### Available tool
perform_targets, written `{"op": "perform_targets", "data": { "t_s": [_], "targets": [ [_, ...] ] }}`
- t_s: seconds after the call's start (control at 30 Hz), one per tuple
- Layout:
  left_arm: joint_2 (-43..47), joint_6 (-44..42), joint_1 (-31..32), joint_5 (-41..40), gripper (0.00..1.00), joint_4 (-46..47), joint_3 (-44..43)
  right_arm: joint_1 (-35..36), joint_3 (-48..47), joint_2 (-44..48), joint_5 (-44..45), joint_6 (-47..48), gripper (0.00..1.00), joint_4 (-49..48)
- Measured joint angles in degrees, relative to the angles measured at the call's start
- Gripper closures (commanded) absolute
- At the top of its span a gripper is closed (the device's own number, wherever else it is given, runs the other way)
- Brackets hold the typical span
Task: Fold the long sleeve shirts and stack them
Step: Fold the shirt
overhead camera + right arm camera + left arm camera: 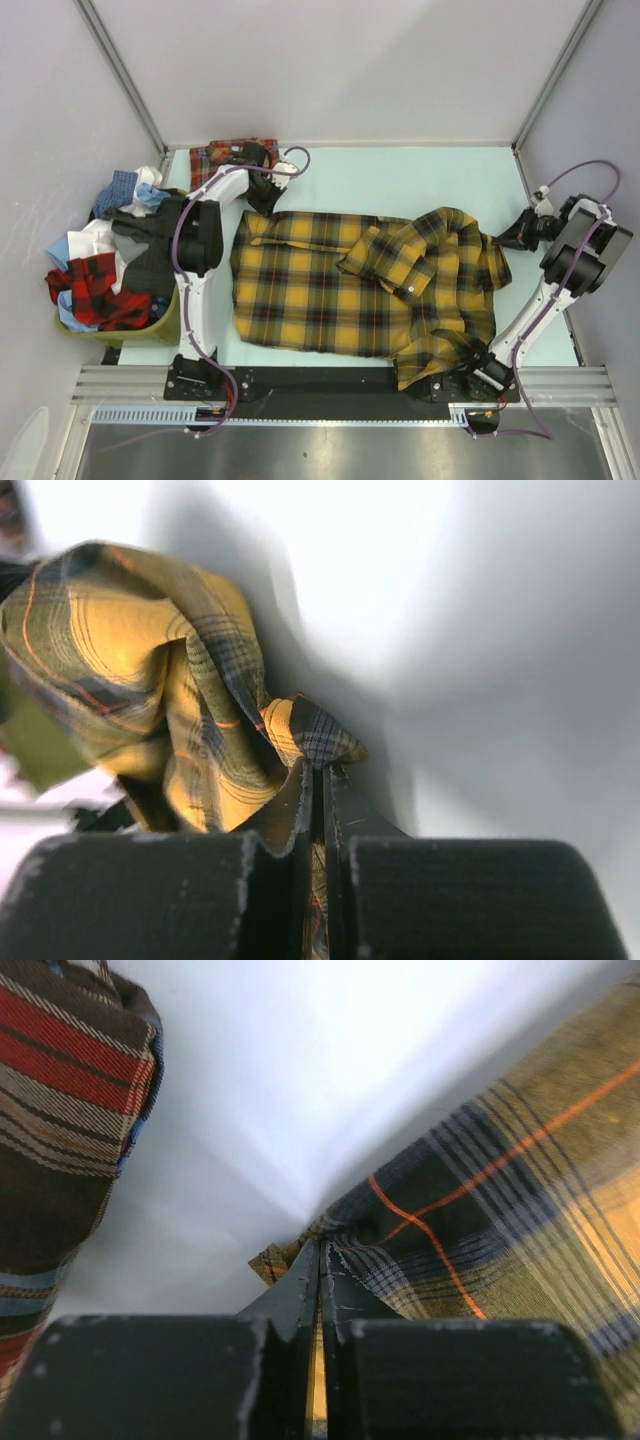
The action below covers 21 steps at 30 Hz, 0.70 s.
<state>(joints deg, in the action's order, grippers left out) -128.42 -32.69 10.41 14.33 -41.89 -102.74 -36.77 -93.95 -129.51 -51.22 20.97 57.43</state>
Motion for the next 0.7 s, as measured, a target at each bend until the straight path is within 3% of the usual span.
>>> {"op": "perform_targets", "data": {
  "t_s": [0.17, 0.33, 0.37, 0.4, 0.5, 0.7],
  "targets": [
    [-1.1, 1.4, -0.1, -2.1, 1.00, -1.1, -1.4, -0.1, 7.7, 11.3, 9.5, -4.1, 1.00, -10.7],
    [-1.3, 2.9, -0.3, -2.4, 1.00, -1.2, -1.6, -1.2, 12.1, 16.9, 16.0, -5.9, 0.97, -16.8],
    [-1.3, 3.1, -0.4, -2.4, 1.00, -1.3, -1.7, -1.3, 12.1, 16.9, 16.6, -5.9, 0.85, -17.1],
    [-1.3, 3.3, -0.5, -2.4, 1.00, -1.3, -1.7, -1.5, 12.1, 16.8, 17.3, -5.7, 0.65, -17.2],
    [-1.3, 3.6, -0.7, -2.4, 0.98, -1.6, -1.9, -0.8, 9.7, 15.5, 18.2, -2.8, 0.40, -14.2],
    [-1.3, 3.3, -1.5, 0.7, 0.73, -2.4, -2.1, 1.4, 1.9, 14.0, 16.4, 5.3, 0.26, -9.5]
  ]
}}
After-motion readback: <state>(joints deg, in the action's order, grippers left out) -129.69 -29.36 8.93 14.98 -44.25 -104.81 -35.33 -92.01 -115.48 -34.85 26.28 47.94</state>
